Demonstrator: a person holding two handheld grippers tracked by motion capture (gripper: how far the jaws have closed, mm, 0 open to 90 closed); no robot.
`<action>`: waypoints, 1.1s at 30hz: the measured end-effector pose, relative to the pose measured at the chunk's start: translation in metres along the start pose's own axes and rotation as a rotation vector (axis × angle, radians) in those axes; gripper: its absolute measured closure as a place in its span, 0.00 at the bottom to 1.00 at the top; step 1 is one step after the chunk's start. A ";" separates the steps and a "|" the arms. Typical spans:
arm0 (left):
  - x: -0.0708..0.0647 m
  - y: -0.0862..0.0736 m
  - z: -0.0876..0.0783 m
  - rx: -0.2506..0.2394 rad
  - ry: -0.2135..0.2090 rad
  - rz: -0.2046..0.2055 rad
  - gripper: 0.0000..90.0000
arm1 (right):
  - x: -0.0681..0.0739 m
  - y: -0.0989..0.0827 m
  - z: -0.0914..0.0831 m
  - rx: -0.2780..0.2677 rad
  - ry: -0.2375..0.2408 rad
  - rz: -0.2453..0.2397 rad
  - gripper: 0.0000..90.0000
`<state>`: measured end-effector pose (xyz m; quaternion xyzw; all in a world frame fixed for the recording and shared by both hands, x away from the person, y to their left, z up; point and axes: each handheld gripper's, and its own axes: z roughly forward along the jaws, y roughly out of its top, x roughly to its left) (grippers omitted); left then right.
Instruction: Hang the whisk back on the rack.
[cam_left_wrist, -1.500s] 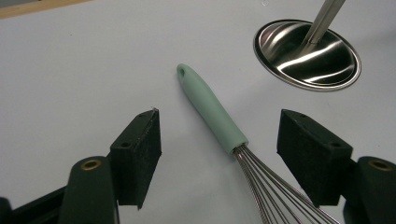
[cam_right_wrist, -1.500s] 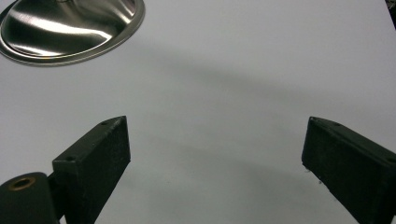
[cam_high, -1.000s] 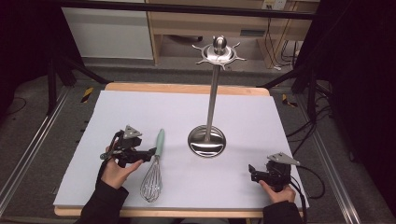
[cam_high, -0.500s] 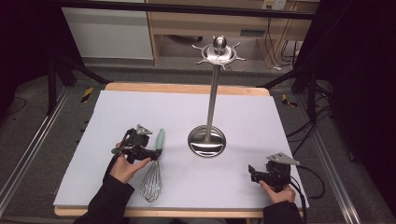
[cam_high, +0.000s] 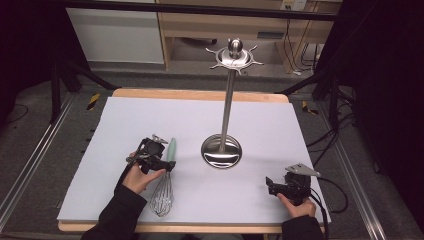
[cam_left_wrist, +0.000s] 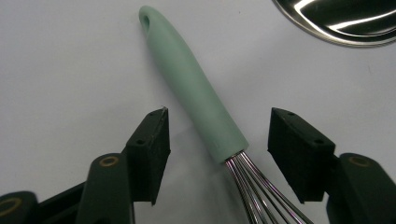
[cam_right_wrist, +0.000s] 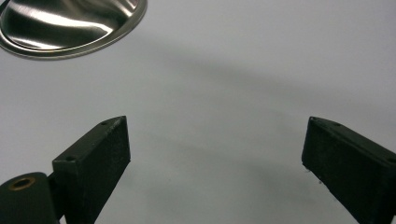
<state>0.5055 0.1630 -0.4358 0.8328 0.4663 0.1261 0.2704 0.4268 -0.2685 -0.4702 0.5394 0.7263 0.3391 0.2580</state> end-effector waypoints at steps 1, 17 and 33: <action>0.000 0.000 0.002 0.006 0.000 0.000 0.44 | 0.000 0.000 0.000 -0.001 -0.001 -0.002 0.09; -0.002 0.001 0.018 0.089 0.008 -0.026 0.62 | 0.002 0.000 0.000 0.007 -0.001 -0.008 0.09; 0.007 -0.002 0.012 0.118 -0.011 -0.029 0.71 | 0.002 0.000 0.000 0.008 0.005 -0.010 0.10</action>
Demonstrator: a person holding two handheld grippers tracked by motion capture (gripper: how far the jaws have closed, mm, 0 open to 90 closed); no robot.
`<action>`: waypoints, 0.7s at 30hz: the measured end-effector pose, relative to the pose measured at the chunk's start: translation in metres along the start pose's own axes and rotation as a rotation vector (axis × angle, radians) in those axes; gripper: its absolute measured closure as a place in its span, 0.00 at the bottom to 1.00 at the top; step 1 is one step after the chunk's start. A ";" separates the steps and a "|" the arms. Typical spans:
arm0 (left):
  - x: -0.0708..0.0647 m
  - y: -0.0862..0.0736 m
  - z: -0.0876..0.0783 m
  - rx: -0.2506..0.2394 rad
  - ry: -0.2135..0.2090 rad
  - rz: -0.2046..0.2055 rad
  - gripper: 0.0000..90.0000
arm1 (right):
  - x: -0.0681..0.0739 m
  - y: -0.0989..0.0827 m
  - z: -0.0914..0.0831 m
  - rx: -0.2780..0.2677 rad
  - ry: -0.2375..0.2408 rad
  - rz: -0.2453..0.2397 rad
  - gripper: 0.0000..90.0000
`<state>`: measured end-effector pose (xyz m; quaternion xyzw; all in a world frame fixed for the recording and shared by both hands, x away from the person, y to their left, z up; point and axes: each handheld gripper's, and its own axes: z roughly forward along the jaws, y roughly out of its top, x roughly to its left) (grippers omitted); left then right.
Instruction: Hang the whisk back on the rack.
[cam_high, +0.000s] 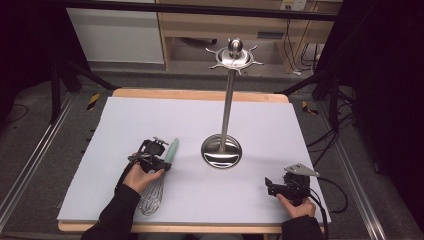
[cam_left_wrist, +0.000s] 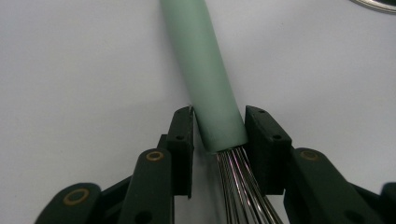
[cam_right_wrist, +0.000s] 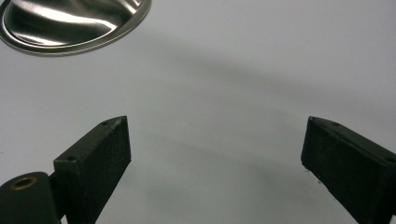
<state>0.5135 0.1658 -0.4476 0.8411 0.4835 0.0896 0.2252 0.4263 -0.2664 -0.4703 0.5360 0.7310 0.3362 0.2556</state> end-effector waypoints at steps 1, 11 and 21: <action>0.000 0.000 0.000 0.000 0.000 0.000 0.71 | 0.000 0.000 0.000 0.000 0.000 0.000 0.10; -0.003 0.004 -0.004 0.010 0.001 0.058 0.64 | 0.000 0.000 0.000 0.002 0.000 -0.001 0.10; -0.012 0.020 -0.012 0.040 0.033 0.050 0.51 | 0.001 0.000 0.000 0.007 0.002 0.003 0.10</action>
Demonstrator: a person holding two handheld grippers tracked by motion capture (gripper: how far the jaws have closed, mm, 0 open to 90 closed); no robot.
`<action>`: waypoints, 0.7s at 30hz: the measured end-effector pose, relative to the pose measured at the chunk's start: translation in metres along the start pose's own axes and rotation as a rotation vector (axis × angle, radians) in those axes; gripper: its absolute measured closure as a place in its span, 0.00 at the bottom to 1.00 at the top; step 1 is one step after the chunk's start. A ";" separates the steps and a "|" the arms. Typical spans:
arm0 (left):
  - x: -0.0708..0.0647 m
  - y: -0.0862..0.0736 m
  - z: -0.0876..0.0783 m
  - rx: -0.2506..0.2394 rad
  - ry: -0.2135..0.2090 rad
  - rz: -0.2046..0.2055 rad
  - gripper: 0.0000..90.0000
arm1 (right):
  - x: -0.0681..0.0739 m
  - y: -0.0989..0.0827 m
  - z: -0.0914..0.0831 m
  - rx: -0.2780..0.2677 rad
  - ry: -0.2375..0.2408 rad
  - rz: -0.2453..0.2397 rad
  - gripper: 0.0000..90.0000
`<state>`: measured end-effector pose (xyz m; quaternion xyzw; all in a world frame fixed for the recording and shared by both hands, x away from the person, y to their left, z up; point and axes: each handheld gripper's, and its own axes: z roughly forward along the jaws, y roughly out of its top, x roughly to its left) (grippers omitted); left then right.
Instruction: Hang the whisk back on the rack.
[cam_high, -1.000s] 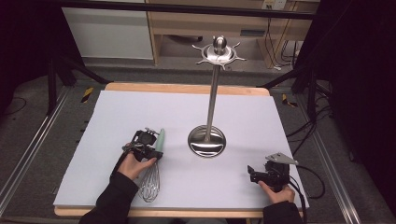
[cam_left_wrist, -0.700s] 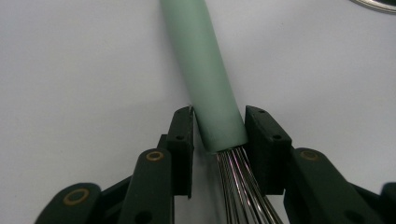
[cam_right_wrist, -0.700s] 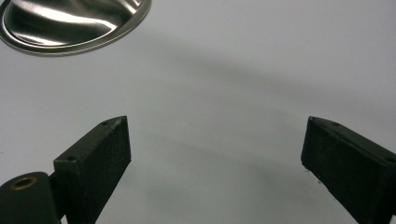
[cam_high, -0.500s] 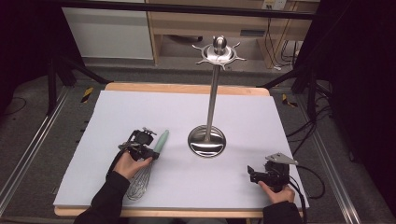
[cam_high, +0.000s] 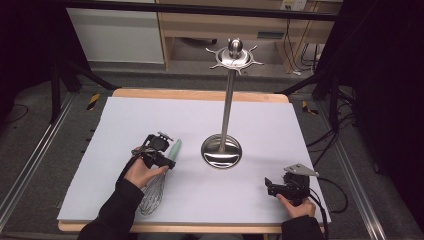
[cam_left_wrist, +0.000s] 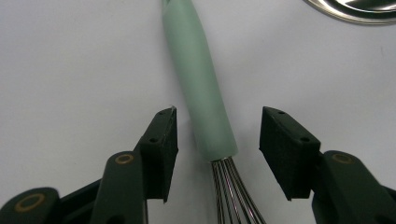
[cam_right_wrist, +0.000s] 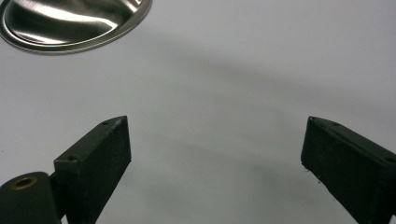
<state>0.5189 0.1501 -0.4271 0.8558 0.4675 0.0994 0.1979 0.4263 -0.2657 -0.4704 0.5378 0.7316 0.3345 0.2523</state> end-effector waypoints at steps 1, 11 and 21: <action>0.000 0.001 0.003 0.007 0.003 -0.006 0.52 | 0.000 0.000 0.000 -0.001 0.002 -0.002 0.10; 0.009 -0.005 0.021 0.041 -0.008 -0.049 0.64 | 0.000 0.000 0.001 0.004 0.007 0.003 0.10; 0.009 -0.004 0.022 0.056 0.003 -0.084 0.73 | 0.000 0.000 0.001 0.006 0.009 0.004 0.10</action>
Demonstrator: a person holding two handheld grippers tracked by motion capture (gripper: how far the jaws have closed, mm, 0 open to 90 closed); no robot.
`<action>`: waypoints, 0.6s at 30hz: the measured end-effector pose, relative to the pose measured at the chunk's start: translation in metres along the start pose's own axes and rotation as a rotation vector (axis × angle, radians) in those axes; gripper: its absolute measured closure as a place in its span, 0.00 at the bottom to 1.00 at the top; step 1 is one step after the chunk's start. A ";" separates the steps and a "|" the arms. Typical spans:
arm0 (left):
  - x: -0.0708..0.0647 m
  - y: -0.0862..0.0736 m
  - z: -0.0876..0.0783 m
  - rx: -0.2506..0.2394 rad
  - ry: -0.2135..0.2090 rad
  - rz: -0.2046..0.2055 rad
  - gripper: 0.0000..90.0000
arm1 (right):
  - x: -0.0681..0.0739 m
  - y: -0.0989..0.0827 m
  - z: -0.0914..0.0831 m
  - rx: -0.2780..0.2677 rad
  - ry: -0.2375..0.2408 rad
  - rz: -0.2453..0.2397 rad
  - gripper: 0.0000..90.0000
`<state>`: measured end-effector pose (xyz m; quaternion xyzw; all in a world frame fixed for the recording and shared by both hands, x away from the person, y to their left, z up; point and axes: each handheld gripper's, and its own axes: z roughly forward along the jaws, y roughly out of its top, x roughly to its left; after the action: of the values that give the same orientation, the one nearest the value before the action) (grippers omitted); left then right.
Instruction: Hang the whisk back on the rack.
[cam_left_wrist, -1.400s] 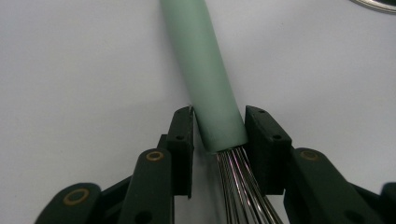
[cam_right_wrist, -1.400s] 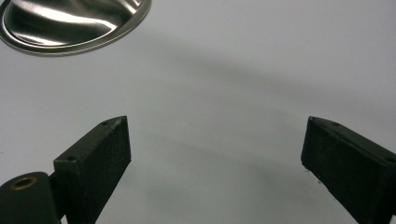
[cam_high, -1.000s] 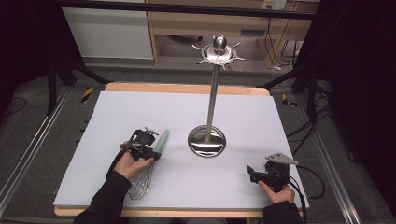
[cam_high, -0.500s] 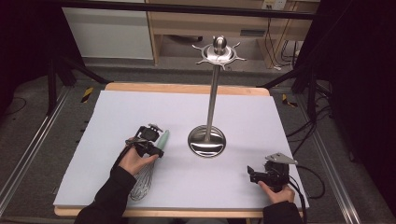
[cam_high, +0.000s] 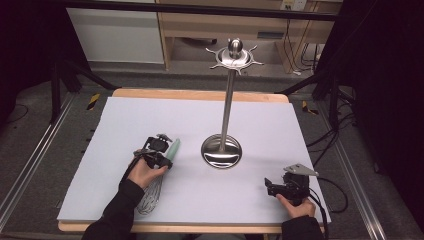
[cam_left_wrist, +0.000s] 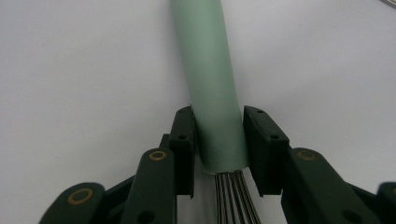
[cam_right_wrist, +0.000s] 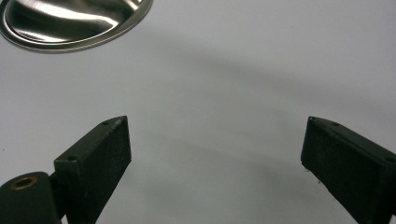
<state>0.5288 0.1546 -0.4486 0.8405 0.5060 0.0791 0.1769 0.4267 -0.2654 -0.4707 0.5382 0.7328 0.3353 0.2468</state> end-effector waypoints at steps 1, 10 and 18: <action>0.000 0.001 0.000 0.004 0.004 -0.004 0.73 | 0.000 0.000 0.000 0.002 0.001 0.000 0.10; -0.006 -0.003 -0.013 -0.040 -0.014 0.017 0.76 | 0.000 0.000 0.001 0.003 -0.003 -0.003 0.10; -0.008 -0.012 -0.034 -0.131 -0.038 0.024 0.77 | 0.000 0.000 0.001 0.001 -0.001 -0.002 0.10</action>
<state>0.5048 0.1601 -0.4210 0.8346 0.4860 0.0981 0.2399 0.4272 -0.2649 -0.4715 0.5380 0.7333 0.3343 0.2471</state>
